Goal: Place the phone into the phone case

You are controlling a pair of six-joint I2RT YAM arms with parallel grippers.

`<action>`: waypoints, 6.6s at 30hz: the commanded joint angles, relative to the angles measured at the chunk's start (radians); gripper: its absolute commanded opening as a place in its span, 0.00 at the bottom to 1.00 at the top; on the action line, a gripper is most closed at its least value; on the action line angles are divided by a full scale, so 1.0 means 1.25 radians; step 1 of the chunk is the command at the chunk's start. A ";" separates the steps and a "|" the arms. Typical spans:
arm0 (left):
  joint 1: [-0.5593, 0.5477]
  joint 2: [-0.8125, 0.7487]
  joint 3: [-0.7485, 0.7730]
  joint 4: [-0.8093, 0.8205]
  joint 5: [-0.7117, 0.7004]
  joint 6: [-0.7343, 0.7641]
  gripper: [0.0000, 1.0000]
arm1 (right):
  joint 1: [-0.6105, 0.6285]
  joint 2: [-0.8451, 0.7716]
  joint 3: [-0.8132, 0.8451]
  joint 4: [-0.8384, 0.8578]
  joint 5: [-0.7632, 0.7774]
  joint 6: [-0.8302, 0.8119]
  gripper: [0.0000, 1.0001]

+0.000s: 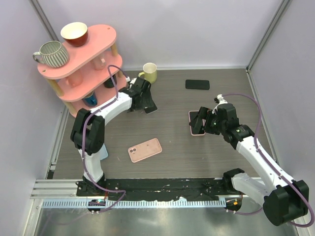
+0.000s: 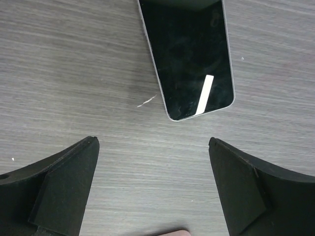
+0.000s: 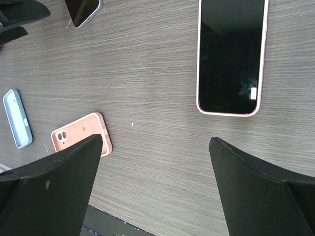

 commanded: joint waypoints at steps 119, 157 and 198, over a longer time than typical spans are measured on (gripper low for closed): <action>-0.113 -0.174 -0.404 0.285 0.236 -0.081 0.84 | 0.143 0.713 0.180 0.680 -0.228 0.326 0.01; -0.129 -0.590 -0.568 -0.369 -0.018 -0.978 0.72 | 0.099 0.266 0.155 0.353 -0.089 0.136 0.01; -0.194 -0.257 -0.273 -0.112 -0.110 0.031 0.00 | 0.095 0.039 0.079 0.197 0.019 0.013 0.01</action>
